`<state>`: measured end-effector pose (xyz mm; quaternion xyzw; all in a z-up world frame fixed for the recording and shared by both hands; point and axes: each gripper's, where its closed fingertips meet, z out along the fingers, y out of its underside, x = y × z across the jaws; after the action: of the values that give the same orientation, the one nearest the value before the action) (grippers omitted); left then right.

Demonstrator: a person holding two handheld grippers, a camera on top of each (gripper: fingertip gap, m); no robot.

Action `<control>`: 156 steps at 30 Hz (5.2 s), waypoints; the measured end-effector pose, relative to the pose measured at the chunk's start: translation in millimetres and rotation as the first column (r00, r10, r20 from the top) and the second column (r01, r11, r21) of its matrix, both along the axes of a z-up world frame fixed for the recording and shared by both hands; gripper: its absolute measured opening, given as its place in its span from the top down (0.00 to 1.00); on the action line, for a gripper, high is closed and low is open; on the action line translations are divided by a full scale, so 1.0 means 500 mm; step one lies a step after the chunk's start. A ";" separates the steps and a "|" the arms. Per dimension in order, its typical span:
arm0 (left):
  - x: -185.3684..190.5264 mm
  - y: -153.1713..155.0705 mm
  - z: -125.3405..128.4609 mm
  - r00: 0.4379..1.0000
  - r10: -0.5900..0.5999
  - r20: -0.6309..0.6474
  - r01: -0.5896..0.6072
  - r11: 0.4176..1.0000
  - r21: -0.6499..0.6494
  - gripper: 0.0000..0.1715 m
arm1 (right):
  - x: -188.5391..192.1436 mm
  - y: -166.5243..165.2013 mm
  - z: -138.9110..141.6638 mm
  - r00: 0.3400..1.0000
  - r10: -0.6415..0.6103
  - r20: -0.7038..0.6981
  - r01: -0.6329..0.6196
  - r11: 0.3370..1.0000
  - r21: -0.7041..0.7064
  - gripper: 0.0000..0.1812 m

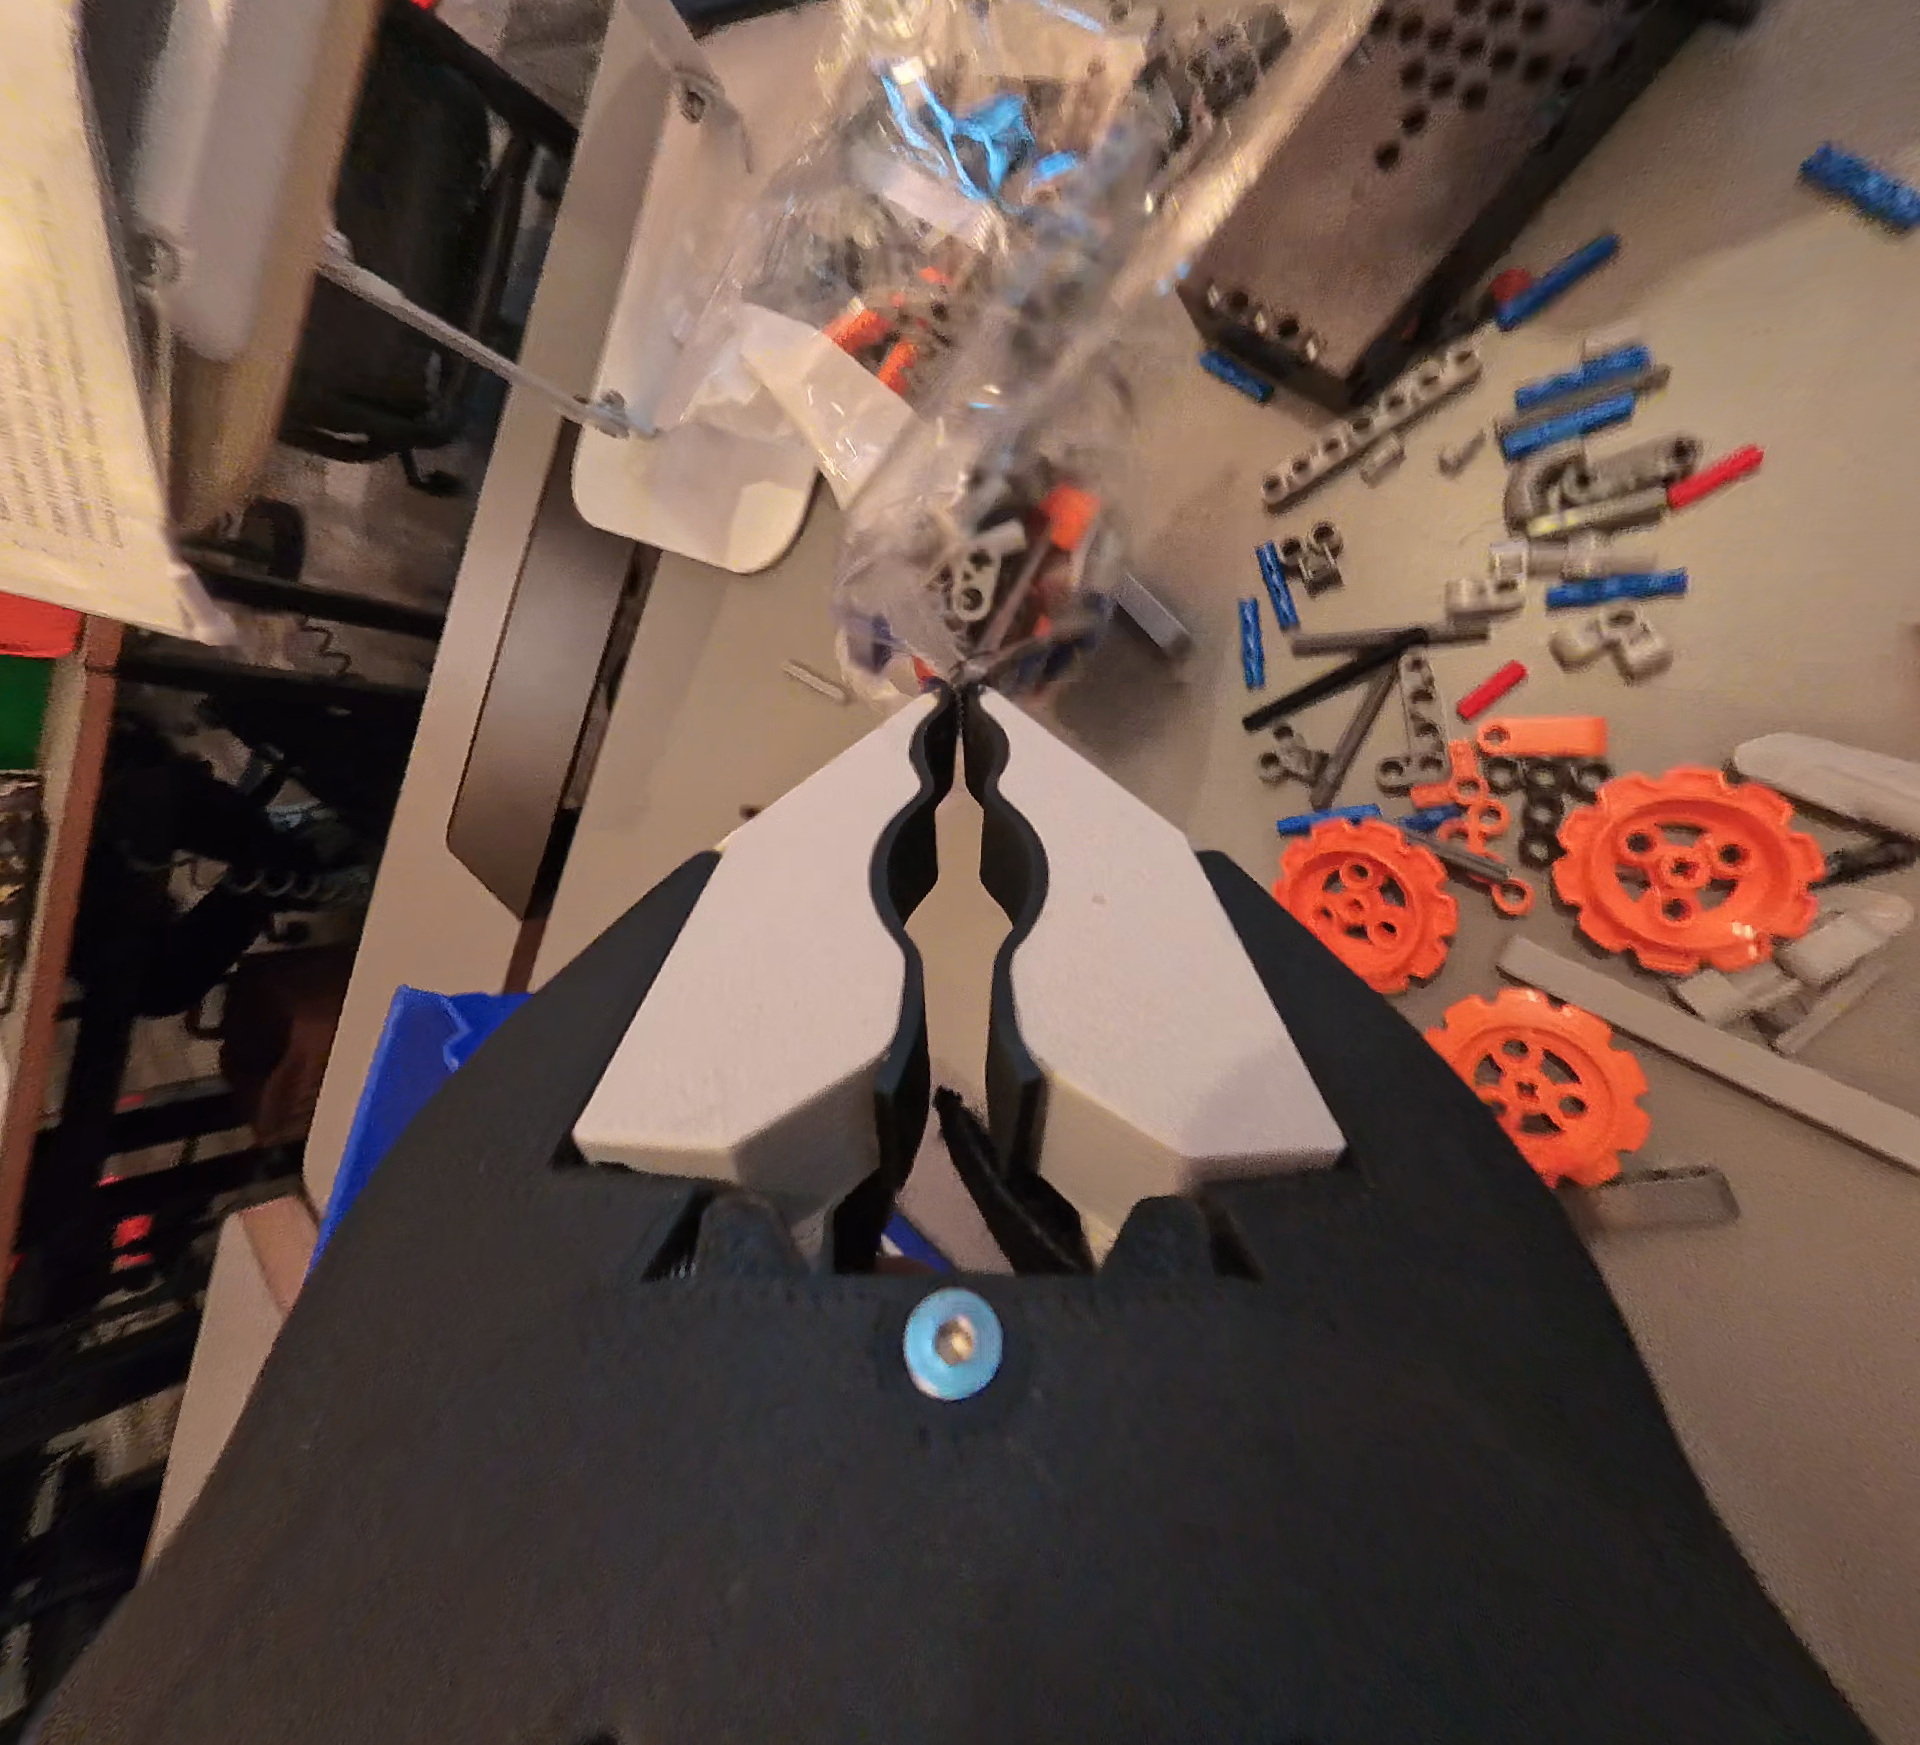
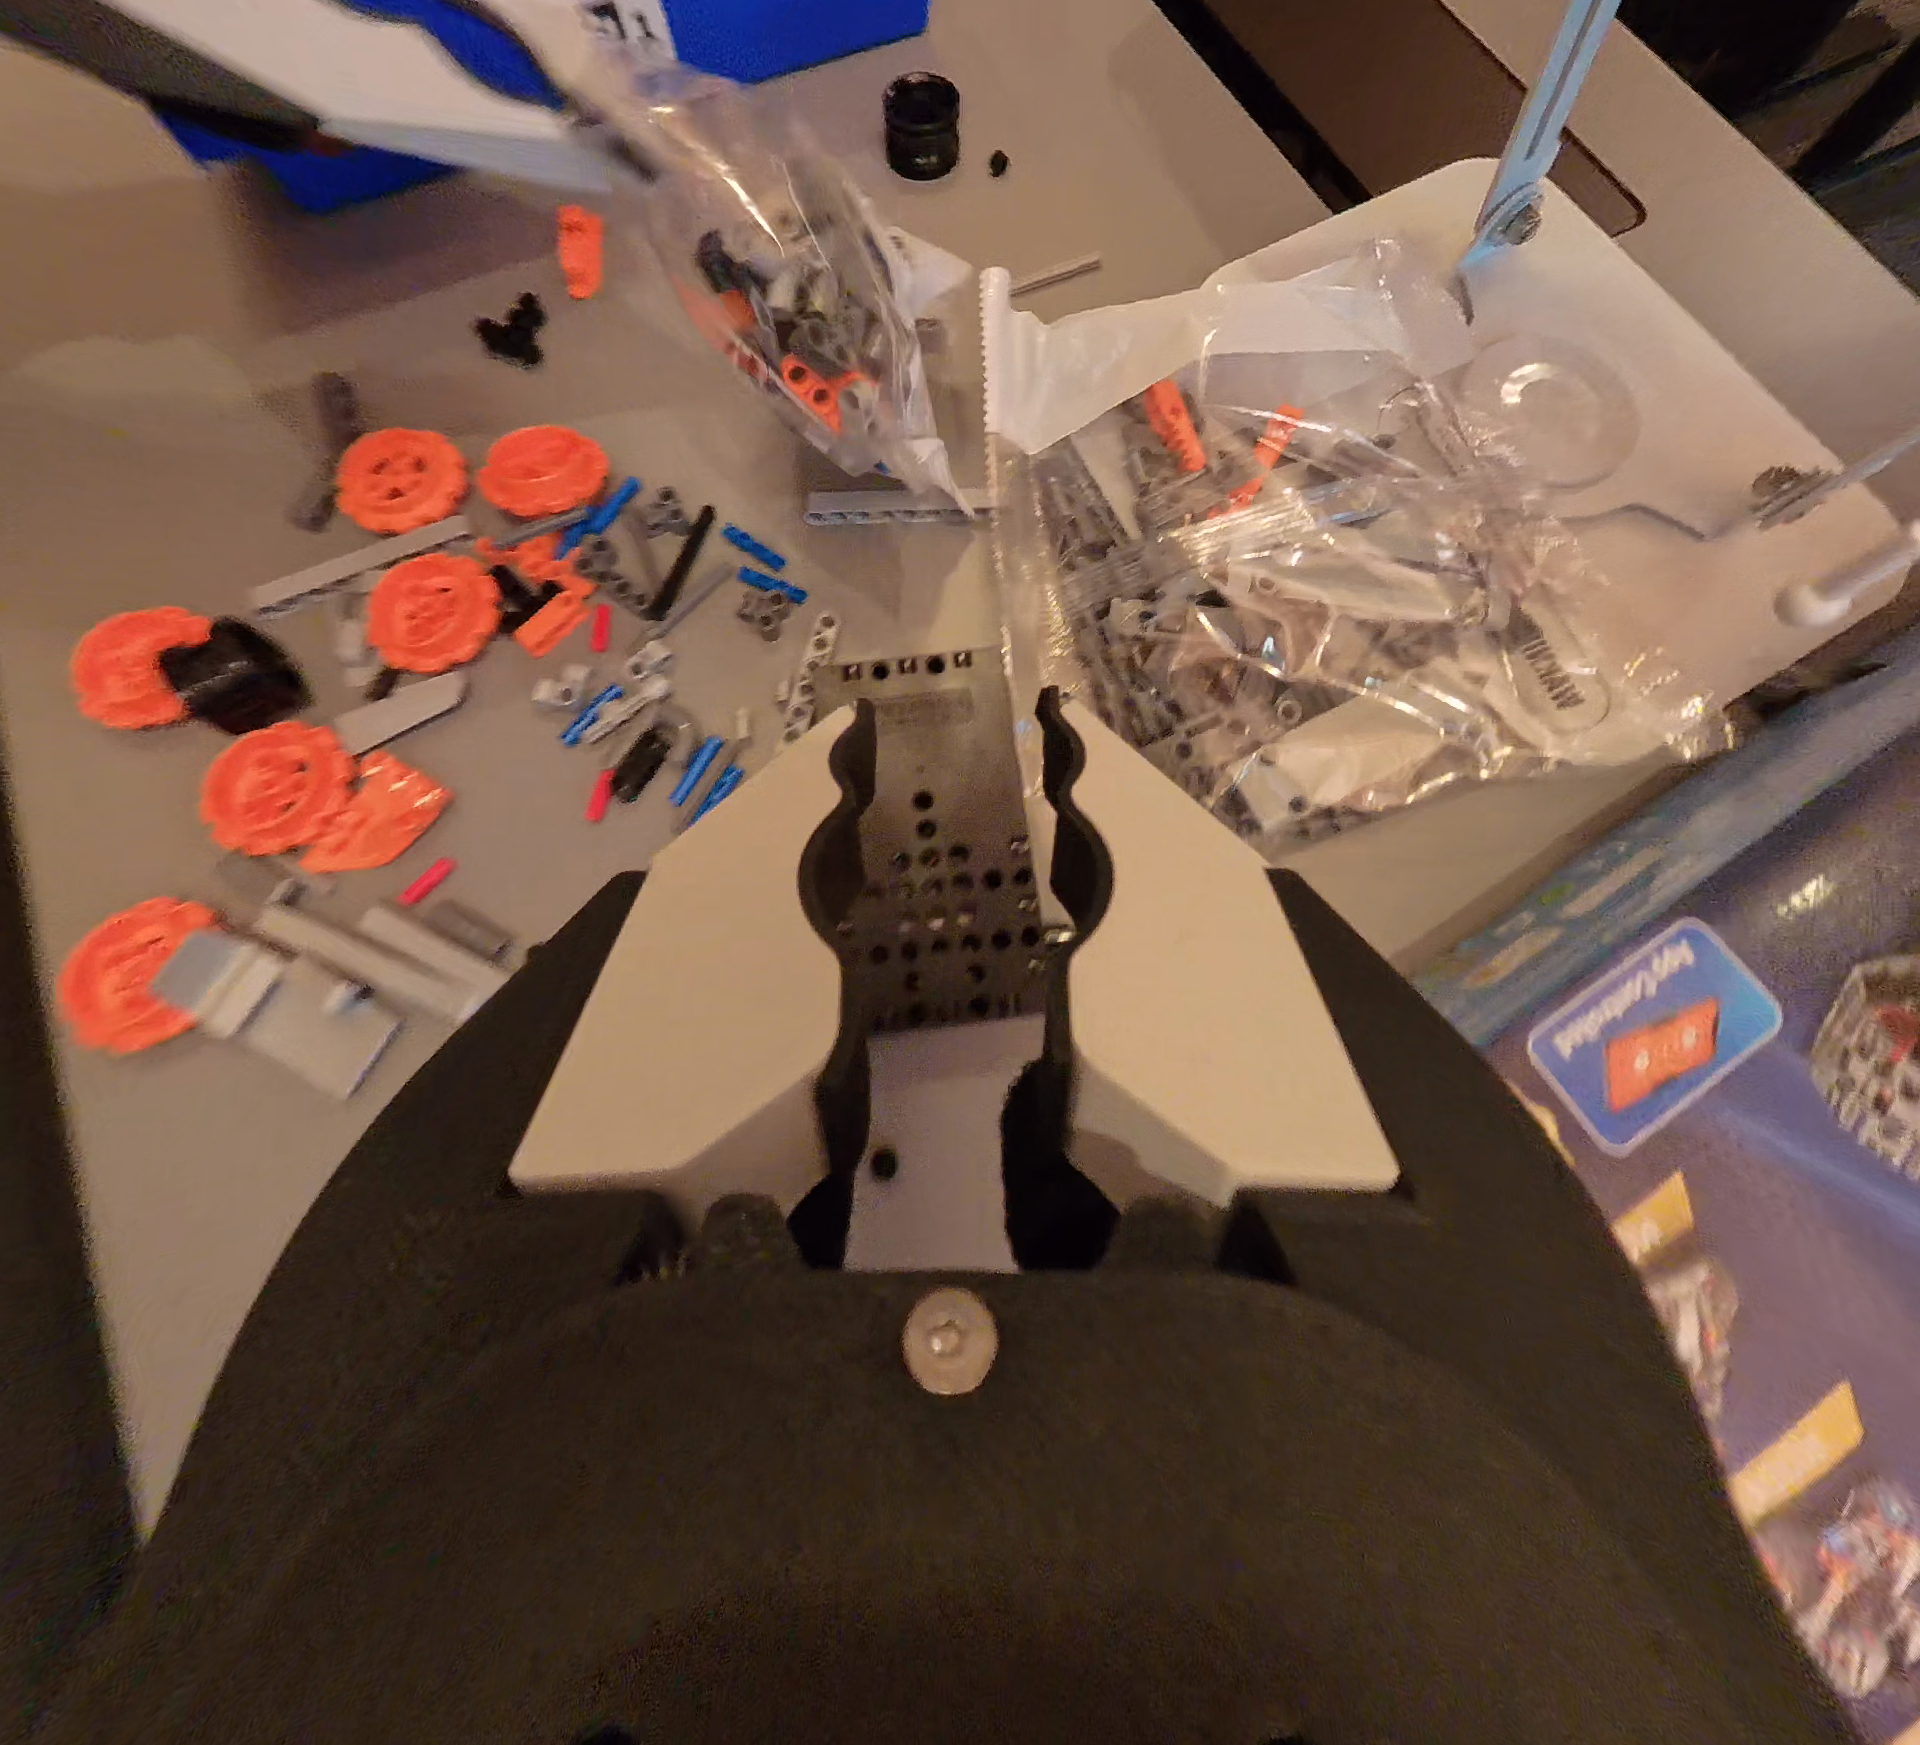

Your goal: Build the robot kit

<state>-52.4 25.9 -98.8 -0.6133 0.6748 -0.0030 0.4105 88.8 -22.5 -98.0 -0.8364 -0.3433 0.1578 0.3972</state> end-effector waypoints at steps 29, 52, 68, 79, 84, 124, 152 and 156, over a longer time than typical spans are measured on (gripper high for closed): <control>-0.029 -0.075 -0.016 0.974 0.039 0.224 -0.018 0.995 -0.093 0.75 | -0.067 0.187 0.164 0.998 -0.047 -0.046 0.057 0.961 0.271 1.00; 0.029 -0.016 0.108 0.986 -0.164 -0.044 0.169 0.937 0.305 1.00 | -0.201 0.011 0.129 0.975 0.222 0.009 -0.215 0.932 0.293 0.77; -0.233 0.136 0.407 0.991 -0.029 0.133 -0.033 0.896 0.442 1.00 | -0.073 -0.070 0.166 0.971 0.179 -0.160 -0.114 0.930 0.350 0.86; -0.533 0.166 0.100 0.949 0.302 0.091 -0.309 0.948 0.074 0.71 | -0.013 -0.089 0.127 0.983 0.136 -0.127 -0.097 0.956 0.276 0.85; -0.592 0.109 0.121 0.912 0.405 0.067 -0.405 0.914 -0.018 0.69 | 0.037 -0.100 0.104 0.991 0.088 -0.103 -0.060 0.968 0.245 0.85; -0.479 -0.018 0.143 0.968 0.219 -0.119 -0.237 0.956 -0.170 0.95 | 0.091 -0.139 0.043 0.993 0.096 -0.075 -0.082 0.983 0.167 0.89; 0.059 0.018 -0.064 0.996 -0.091 -0.019 0.083 0.965 -0.250 0.95 | 0.103 -0.127 -0.042 0.994 0.105 -0.039 -0.101 0.991 0.091 0.90; 0.070 -0.074 -0.055 0.968 -0.243 0.056 0.248 0.905 -0.345 0.92 | 0.097 -0.128 -0.049 0.992 0.117 -0.042 -0.114 0.990 0.078 0.90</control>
<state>-17.7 -11.3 -126.1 -0.5865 0.7328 -0.1781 0.2955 137.4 -86.7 -122.6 -0.7957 -0.3876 0.1866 0.4264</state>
